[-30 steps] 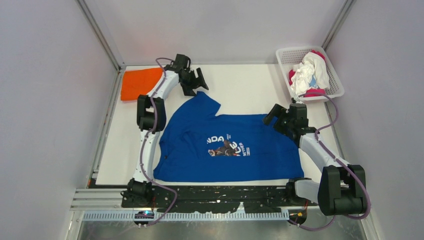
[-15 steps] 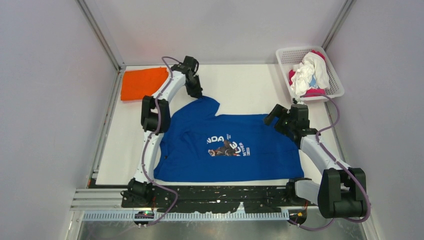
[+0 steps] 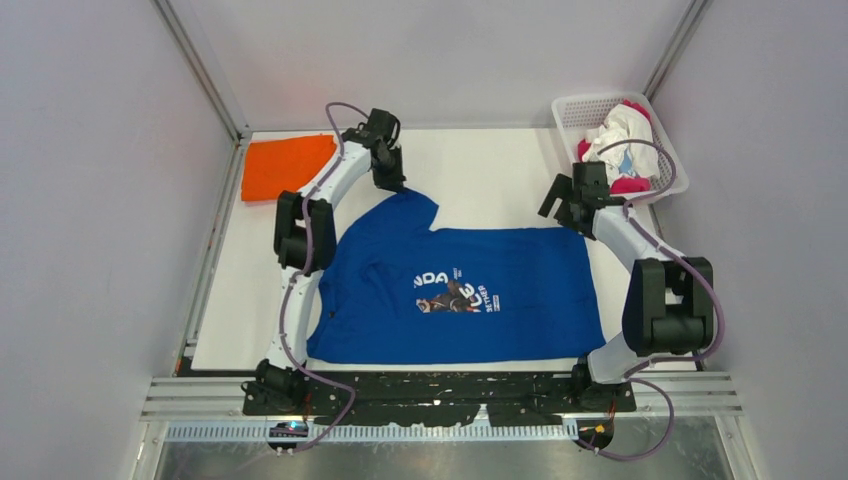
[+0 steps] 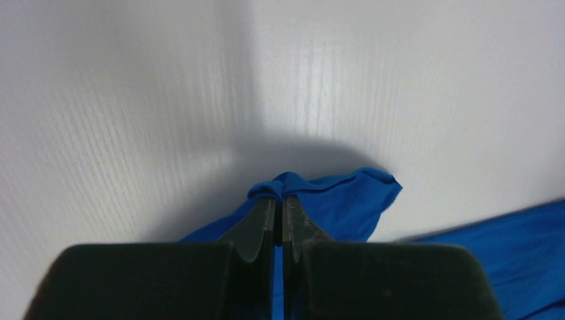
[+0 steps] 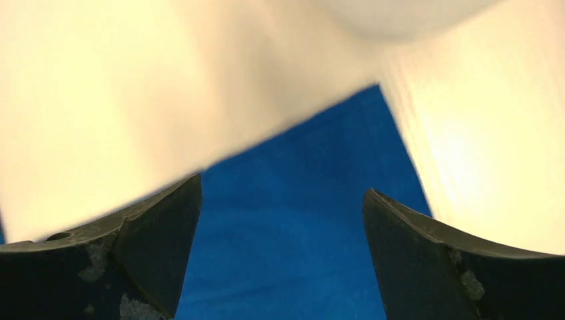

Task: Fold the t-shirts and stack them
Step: Grab the side of the flattened tshirt furthest away from the robot with both arms

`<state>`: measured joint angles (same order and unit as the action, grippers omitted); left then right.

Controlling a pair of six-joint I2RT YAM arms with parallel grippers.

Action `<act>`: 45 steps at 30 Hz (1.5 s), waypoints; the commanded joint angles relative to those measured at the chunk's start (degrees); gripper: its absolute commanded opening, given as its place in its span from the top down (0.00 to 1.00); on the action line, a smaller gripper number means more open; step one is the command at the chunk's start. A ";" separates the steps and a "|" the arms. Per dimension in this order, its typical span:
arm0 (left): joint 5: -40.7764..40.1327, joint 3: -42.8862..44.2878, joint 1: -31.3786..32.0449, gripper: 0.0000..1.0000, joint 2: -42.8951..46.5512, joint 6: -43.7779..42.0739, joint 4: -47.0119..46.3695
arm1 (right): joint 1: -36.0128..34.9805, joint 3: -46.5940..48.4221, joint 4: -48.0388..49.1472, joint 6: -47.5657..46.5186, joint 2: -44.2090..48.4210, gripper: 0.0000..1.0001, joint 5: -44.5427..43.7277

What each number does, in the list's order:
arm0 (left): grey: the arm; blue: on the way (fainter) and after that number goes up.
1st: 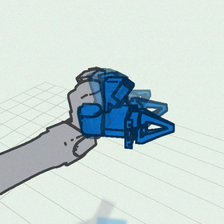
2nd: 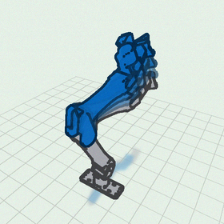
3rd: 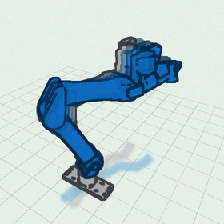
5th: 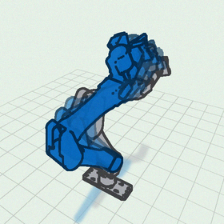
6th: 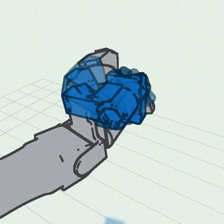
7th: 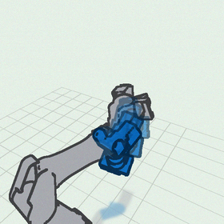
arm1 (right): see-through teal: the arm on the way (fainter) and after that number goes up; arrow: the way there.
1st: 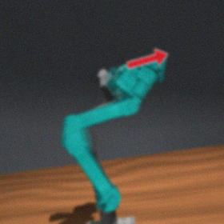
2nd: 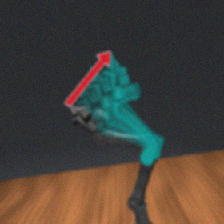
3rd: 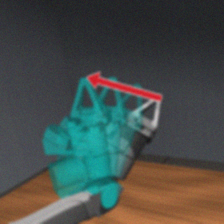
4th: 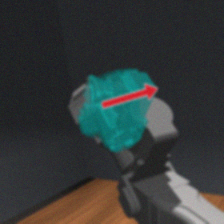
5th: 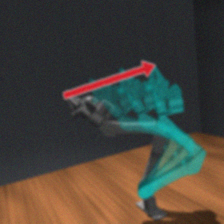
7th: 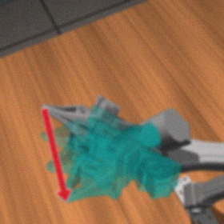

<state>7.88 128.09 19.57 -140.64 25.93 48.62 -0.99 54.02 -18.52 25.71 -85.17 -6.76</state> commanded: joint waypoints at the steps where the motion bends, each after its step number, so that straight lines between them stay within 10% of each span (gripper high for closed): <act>1: -0.79 -4.31 1.07 1.00 9.17 -4.30 -4.40 | 0.21 9.99 -6.58 -0.88 -8.17 0.01 -11.04; 17: 1.51 -17.07 2.05 1.00 18.10 -6.81 -8.15 | -2.88 26.88 -22.57 2.29 -28.68 0.07 -22.78; 40: 9.06 -38.67 2.57 1.00 33.60 -13.98 -20.02 | -2.60 21.63 -19.09 6.63 -24.09 0.92 -24.86; 45: 8.53 -40.80 2.58 1.00 35.97 -14.35 -20.39 | -2.61 19.77 -17.32 6.35 -20.79 0.95 -24.44</act>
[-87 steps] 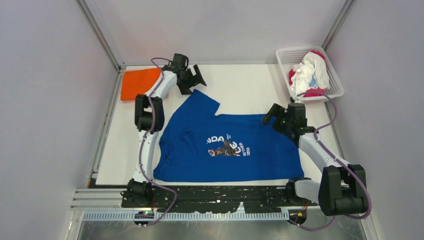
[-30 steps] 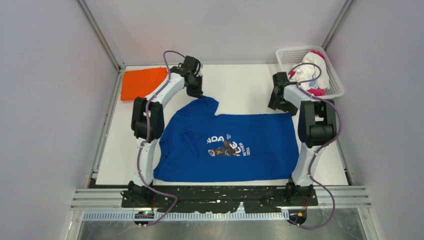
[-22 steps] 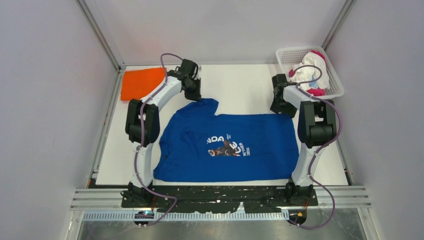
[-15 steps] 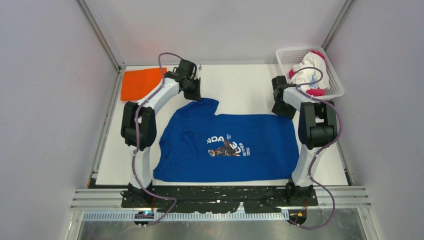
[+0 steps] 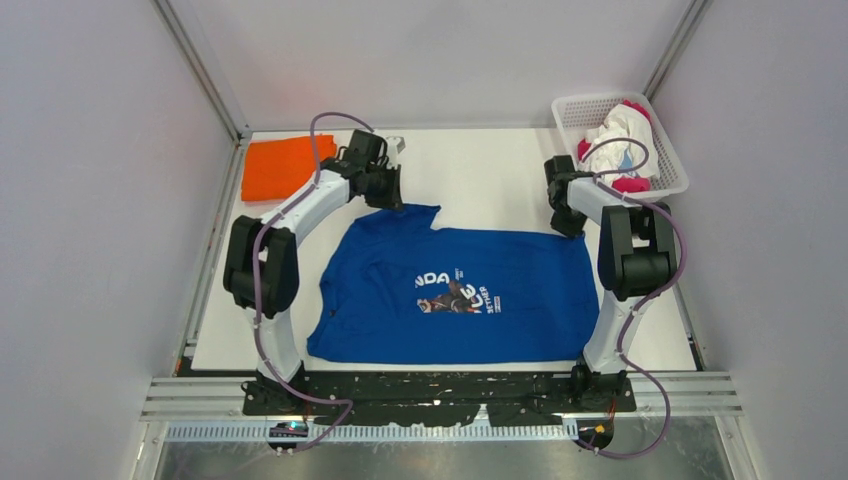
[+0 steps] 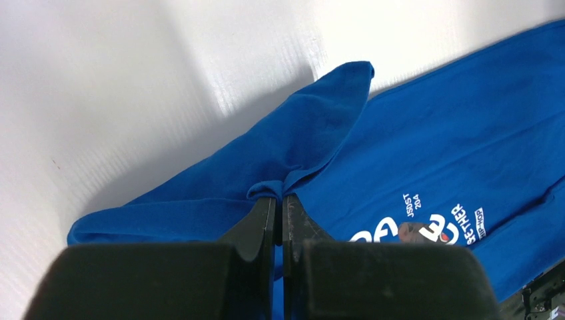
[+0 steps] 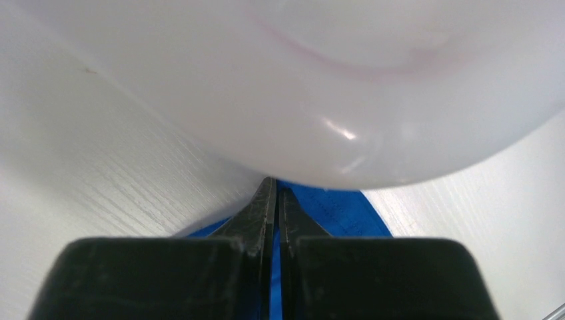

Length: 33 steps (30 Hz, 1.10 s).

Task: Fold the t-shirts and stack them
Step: Grab the side of the flattened tshirt furthest away from the robot with both arms, then fold the other side of the tshirt into a rectangle

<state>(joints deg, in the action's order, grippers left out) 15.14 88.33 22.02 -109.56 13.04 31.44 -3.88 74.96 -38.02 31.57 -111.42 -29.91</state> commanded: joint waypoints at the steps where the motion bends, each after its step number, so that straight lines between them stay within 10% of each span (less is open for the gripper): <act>1: 1.43 -1.51 0.13 1.00 5.36 -1.58 -3.19 | 0.23 -1.46 2.34 0.11 6.92 0.95 -1.29; 33: -9.32 -40.36 6.70 1.00 44.51 8.34 -10.10 | -3.41 -22.52 1.65 -5.14 37.70 0.95 2.75</act>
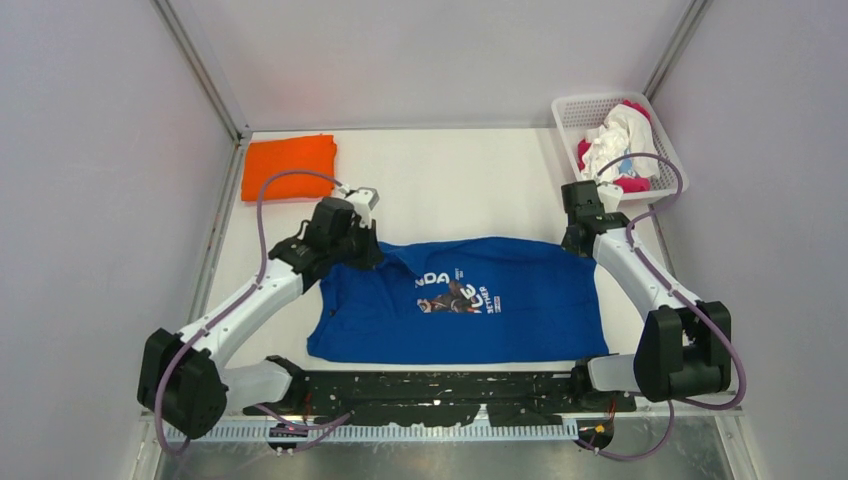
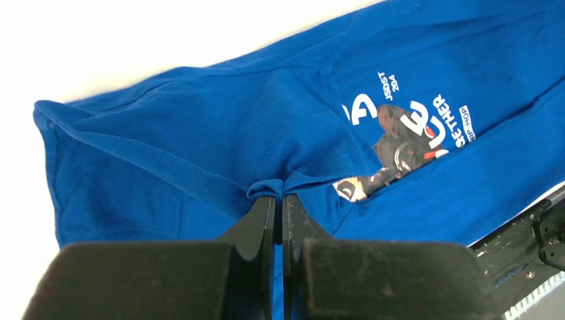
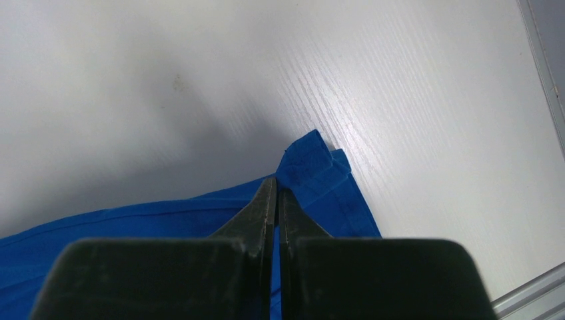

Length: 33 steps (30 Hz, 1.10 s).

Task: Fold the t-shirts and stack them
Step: Fold the other side of the tshirt into a rectangle

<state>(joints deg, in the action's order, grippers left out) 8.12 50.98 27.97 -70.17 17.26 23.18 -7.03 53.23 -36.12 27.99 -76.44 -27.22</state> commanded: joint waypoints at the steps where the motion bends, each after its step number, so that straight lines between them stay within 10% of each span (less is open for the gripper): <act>1: -2.75 -3.76 1.01 1.00 6.66 4.82 -1.60 | -0.25 -0.90 -0.26 -1.63 2.94 0.95 -0.09; 29: -8.38 -22.83 9.30 1.00 24.42 14.97 5.13 | -0.34 -8.36 -0.97 -2.35 5.66 0.88 -0.10; 33: -6.04 -24.11 10.84 0.69 26.46 18.09 8.56 | -0.33 -12.06 -3.74 1.19 7.18 0.51 -4.05</act>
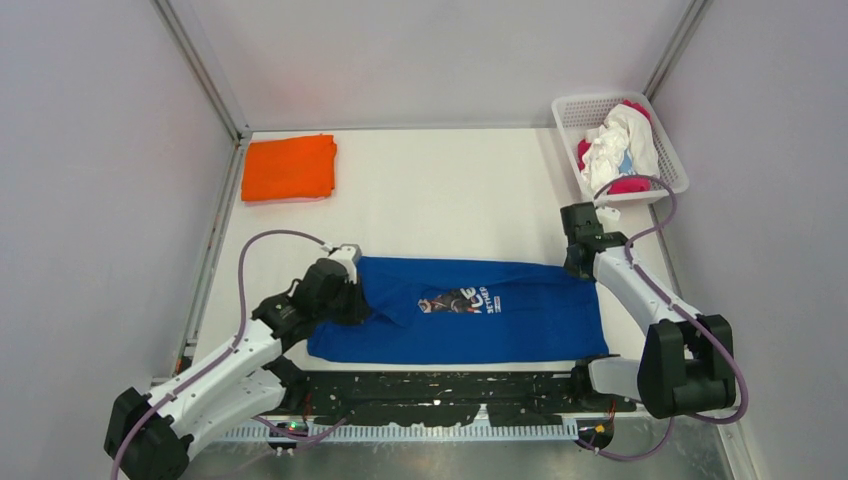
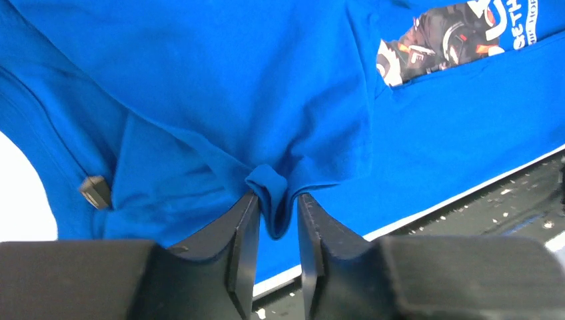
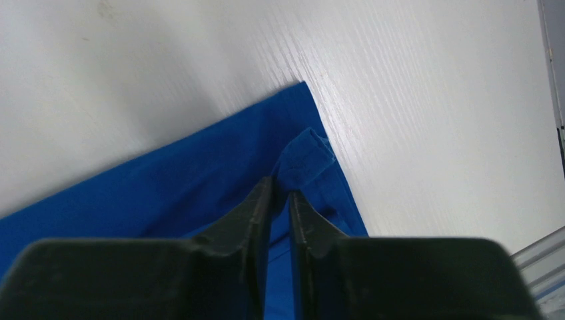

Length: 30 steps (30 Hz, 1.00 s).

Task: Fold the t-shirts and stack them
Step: Fold the other side of the tshirt into a rectangle, then rotate the tshirt 90 degrees

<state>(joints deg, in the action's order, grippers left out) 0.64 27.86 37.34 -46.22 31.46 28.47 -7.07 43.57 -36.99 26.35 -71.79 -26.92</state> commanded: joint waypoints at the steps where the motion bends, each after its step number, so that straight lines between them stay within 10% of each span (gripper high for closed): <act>1: 0.98 -1.06 1.95 0.64 4.01 5.40 4.95 | -0.28 -2.72 -3.50 4.15 3.01 0.44 -5.71; 4: -0.18 -0.45 3.24 0.48 8.69 8.57 10.58 | -0.35 -3.46 -5.45 5.90 7.22 0.30 -6.52; 8: -2.59 2.81 3.96 0.01 15.31 9.22 14.23 | -0.31 -2.38 -6.06 5.18 14.70 0.04 -5.29; 17: 4.47 6.80 3.97 0.00 5.34 6.23 -3.72 | -0.22 -7.16 6.99 -0.49 27.18 0.05 16.08; 30: 15.32 1.23 5.37 0.00 -24.29 8.95 -20.90 | -0.14 -8.25 17.22 -0.60 12.50 0.05 30.55</act>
<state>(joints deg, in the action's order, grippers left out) 16.19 31.77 42.44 -67.46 38.94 11.92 -7.14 34.83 -26.96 25.85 -54.61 -3.27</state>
